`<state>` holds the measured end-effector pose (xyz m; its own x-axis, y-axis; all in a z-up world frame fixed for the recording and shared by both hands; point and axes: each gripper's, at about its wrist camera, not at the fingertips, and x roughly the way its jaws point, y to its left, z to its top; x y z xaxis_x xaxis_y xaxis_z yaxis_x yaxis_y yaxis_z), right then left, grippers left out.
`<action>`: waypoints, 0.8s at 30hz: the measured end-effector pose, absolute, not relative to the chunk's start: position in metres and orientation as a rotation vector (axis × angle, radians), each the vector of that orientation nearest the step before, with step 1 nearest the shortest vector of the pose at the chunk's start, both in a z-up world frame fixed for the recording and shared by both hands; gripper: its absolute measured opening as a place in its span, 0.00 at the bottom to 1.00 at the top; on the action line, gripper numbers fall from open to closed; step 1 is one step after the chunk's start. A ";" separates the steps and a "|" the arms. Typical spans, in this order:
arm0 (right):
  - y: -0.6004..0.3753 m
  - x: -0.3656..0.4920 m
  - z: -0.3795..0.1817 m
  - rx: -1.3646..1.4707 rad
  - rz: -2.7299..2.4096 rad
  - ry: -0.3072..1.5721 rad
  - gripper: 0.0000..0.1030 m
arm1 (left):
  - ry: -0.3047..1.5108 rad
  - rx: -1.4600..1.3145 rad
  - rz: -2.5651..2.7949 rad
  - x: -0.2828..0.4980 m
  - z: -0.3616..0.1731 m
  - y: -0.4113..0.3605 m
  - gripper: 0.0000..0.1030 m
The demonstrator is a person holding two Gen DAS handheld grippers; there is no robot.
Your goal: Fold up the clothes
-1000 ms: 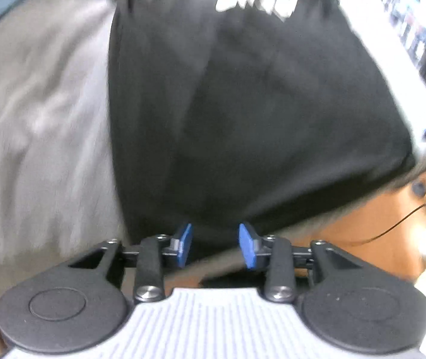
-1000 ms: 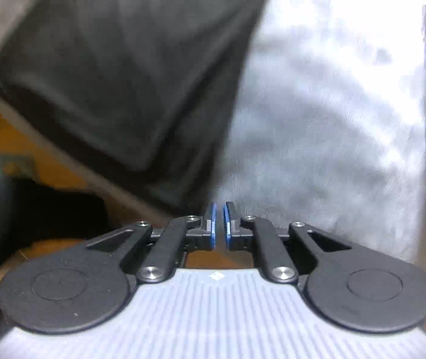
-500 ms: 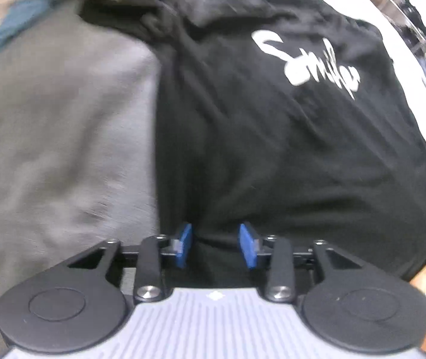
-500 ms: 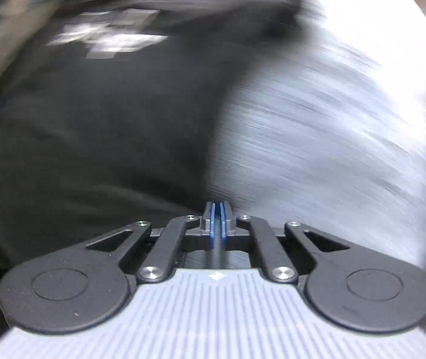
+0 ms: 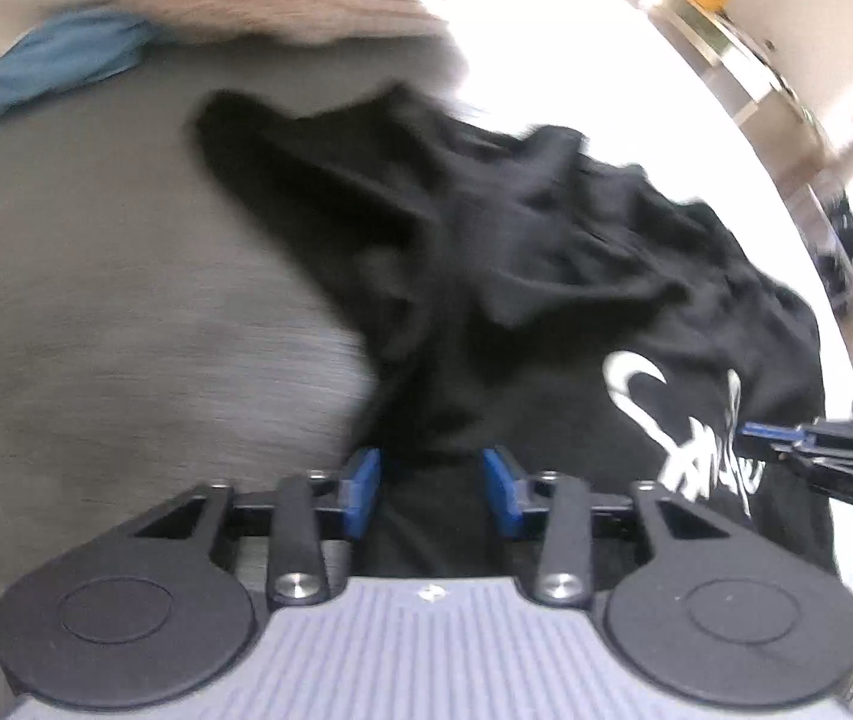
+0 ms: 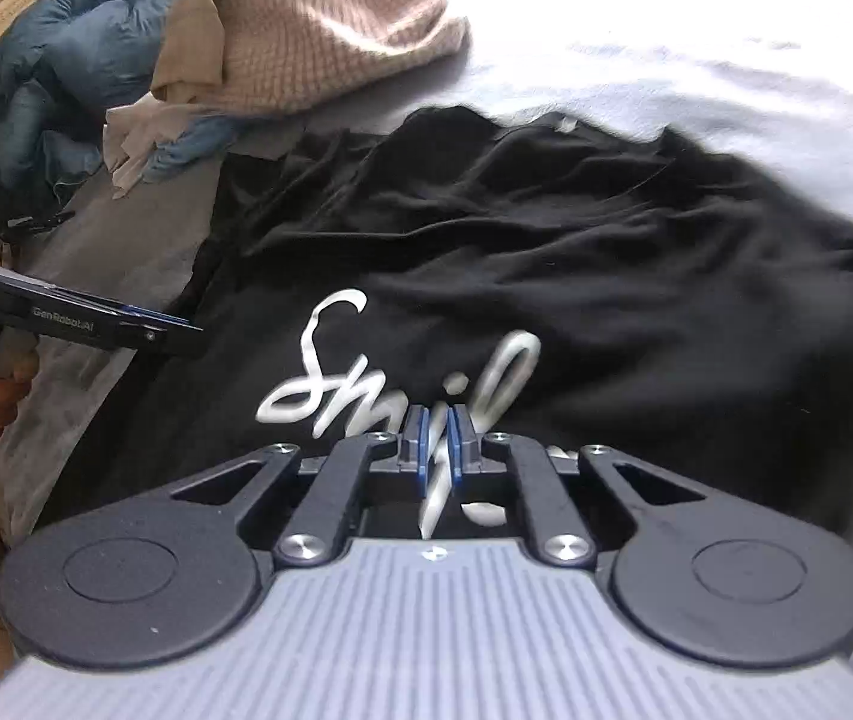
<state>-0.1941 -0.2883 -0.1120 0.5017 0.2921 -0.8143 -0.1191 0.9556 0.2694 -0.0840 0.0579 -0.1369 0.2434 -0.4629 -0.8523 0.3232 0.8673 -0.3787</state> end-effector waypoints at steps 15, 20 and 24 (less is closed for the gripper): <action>-0.232 -0.100 -0.060 0.246 0.128 0.854 0.22 | 1.166 -0.539 -0.352 0.002 -0.152 0.093 0.68; -0.150 -0.037 -0.077 0.228 0.316 0.835 0.31 | 1.111 -0.529 -0.329 0.012 -0.157 0.079 0.70; -0.116 0.001 -0.104 0.162 0.358 0.900 0.32 | 1.061 -0.431 -0.329 0.013 -0.156 0.068 0.38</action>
